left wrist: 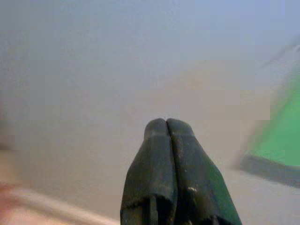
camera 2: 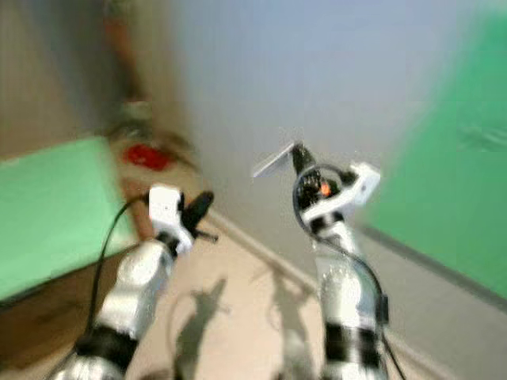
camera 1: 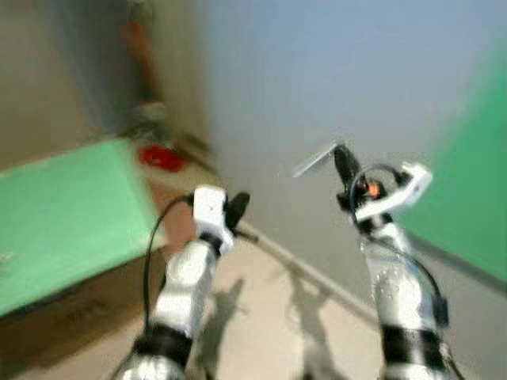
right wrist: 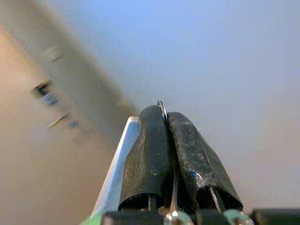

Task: Hang keys on a hook

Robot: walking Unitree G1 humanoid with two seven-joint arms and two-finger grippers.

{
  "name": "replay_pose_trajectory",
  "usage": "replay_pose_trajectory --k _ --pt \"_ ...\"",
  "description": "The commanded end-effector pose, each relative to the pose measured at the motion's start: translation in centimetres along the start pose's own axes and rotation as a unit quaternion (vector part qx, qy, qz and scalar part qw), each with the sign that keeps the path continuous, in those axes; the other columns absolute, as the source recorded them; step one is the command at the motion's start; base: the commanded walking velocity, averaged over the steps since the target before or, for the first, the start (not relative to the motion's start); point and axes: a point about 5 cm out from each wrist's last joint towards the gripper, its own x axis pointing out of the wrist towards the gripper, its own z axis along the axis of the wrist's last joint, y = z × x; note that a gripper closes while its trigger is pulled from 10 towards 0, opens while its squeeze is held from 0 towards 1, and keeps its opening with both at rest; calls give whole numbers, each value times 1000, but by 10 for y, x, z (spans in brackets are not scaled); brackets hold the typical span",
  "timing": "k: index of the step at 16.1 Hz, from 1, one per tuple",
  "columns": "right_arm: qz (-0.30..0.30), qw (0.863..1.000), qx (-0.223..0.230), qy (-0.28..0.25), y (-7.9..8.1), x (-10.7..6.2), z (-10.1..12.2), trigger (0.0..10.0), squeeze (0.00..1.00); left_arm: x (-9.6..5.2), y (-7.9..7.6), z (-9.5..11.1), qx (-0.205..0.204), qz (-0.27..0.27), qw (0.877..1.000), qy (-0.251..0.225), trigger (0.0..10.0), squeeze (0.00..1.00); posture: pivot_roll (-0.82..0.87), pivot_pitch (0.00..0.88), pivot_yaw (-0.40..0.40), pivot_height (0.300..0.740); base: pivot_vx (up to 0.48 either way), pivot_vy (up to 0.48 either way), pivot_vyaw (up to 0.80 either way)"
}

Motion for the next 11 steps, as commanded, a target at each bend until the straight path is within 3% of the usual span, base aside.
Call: replay_pose_trajectory --k 1,6,11 --pt "8 1000 15 -18 2 1 8 10000 0 4 -2 5 10 -9 1000 -4 10000 0 16 56 36 740 0 0 -800" --pt "22 999 36 -29 6 6 13 10000 0 6 3 7 27 13 1000 -2 10000 0 14 64 40 740 0 0 -800" --pt "72 997 37 14 16 14 11 10000 0 11 6 18 21 18 1000 -14 10000 0 8 78 33 740 0 0 0"
